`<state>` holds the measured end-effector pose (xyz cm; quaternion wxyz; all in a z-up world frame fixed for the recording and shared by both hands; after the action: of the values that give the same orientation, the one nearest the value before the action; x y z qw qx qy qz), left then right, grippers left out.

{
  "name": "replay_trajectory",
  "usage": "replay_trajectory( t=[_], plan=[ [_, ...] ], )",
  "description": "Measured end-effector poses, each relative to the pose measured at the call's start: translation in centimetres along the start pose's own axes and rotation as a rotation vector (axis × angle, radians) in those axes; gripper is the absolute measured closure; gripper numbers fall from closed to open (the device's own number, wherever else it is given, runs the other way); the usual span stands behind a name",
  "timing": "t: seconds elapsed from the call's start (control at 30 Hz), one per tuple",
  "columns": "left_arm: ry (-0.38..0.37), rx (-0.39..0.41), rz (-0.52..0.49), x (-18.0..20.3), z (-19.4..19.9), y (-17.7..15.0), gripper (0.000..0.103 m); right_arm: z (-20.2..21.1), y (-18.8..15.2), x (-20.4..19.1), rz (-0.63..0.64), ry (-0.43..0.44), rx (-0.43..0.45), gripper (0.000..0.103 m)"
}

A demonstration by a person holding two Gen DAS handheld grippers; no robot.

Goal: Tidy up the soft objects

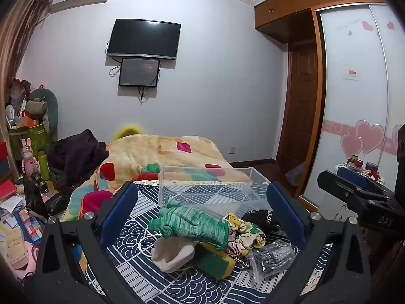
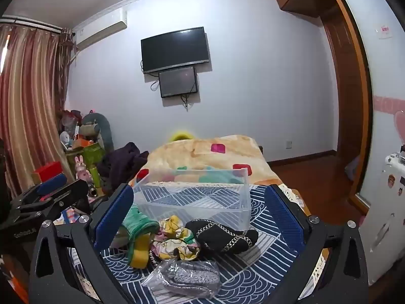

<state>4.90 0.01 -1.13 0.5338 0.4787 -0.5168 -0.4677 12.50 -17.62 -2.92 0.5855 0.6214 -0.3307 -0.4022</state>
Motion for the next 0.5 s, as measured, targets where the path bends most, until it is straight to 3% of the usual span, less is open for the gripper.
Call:
replay_trajectory(
  t=[0.5],
  plan=[
    [-0.020,0.016,-0.029,0.66,0.20,0.12,0.000,0.18,0.33,-0.24,-0.003,0.009,0.005,0.000]
  ],
)
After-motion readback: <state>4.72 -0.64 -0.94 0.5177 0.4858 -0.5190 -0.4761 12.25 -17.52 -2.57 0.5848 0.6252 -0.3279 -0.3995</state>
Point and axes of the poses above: each gripper's, at about its wrist camera, not at the fingertips, and z roughly against the way its jaws point, x to its right, y to its top, the point moved 5 cm from there along -z, roughly the way its jaws point, and after that the axes turned 13 degrees about x, right-handed, at the moved point
